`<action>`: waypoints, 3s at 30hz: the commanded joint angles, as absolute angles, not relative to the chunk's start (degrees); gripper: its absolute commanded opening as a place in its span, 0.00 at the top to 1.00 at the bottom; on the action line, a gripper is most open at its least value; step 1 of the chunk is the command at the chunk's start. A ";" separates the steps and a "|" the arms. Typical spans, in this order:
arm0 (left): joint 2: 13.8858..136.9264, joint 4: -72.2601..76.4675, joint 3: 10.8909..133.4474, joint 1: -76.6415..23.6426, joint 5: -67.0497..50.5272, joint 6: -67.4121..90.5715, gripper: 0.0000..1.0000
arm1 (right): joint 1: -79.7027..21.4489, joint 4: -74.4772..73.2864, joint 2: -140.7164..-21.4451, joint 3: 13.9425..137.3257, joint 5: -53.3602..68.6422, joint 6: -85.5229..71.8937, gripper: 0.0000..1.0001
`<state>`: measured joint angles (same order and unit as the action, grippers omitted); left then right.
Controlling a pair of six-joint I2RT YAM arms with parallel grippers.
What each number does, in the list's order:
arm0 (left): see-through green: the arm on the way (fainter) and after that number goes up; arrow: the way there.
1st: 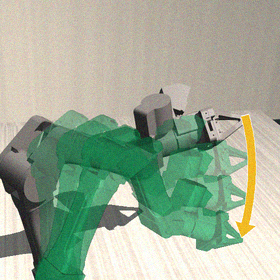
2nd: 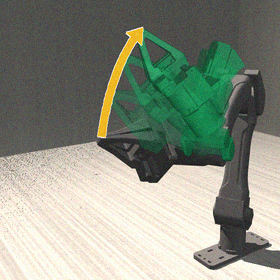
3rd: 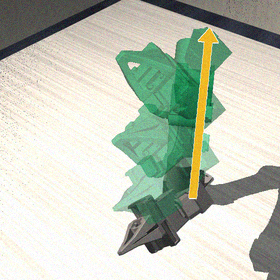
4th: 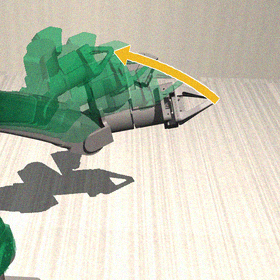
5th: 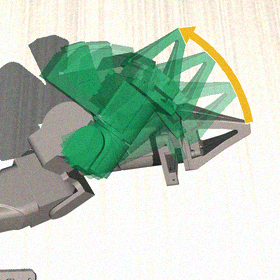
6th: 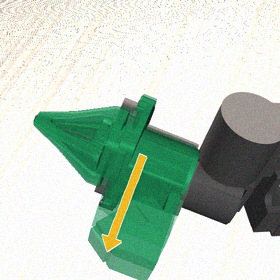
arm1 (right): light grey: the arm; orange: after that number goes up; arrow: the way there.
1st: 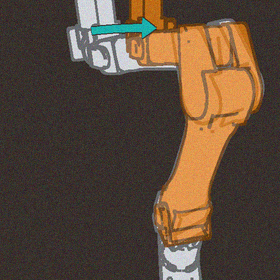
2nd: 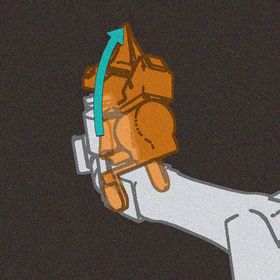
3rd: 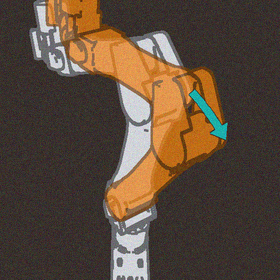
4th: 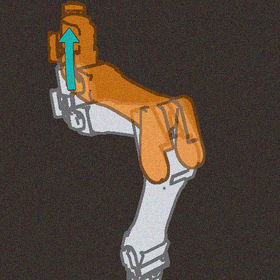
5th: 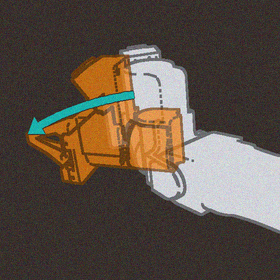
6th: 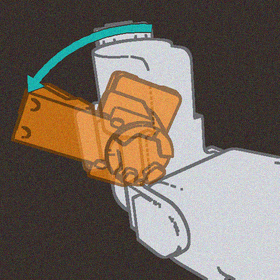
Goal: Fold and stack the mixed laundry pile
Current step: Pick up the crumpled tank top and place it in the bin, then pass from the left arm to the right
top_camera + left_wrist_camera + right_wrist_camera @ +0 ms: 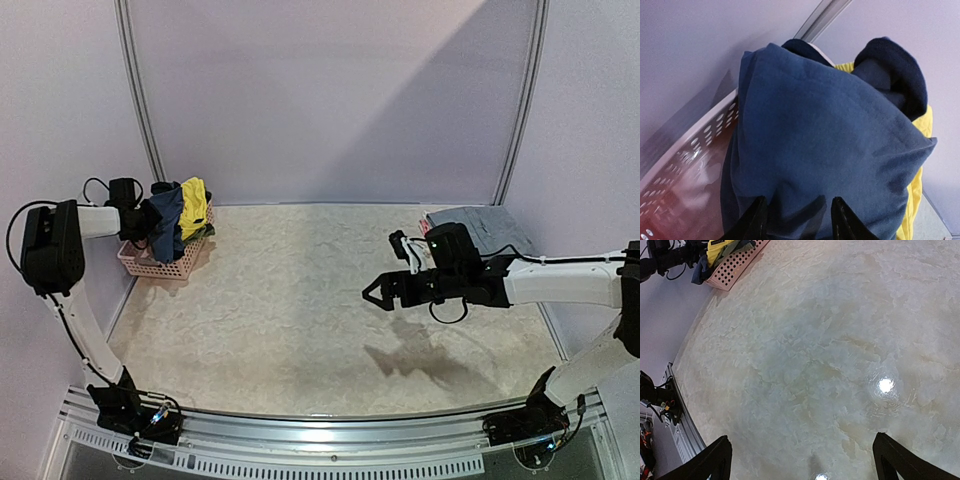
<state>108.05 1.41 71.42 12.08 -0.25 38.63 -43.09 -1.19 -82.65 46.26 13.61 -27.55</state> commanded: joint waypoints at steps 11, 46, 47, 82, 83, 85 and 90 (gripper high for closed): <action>112.28 -2.29 76.20 11.94 2.30 39.31 0.69 | -43.52 -0.70 -83.06 45.70 12.35 -27.31 0.01; 74.71 -13.99 78.05 2.68 6.86 31.79 1.00 | -44.57 -5.31 -76.84 46.60 10.34 -27.20 0.01; 73.69 -14.06 78.52 1.59 5.52 31.49 1.00 | -44.63 -5.61 -76.40 46.66 10.22 -27.13 0.01; 85.26 39.59 69.62 -29.19 -32.24 67.00 1.00 | -46.88 24.16 -75.53 32.65 26.12 -20.81 0.01; 85.55 40.50 68.90 -29.26 -32.45 67.44 1.00 | -46.97 26.65 -77.62 32.77 25.92 -21.09 0.01; 85.82 41.69 67.66 -29.33 -32.53 67.87 1.00 | -47.21 32.30 -83.79 33.05 26.02 -22.37 0.01; 85.69 41.79 66.74 -30.07 -32.34 67.50 1.00 | -47.30 41.57 -95.61 36.71 25.05 -23.66 0.01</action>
<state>86.80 36.16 67.29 -28.77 -31.79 66.78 -46.85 30.28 -88.71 33.32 25.69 -22.76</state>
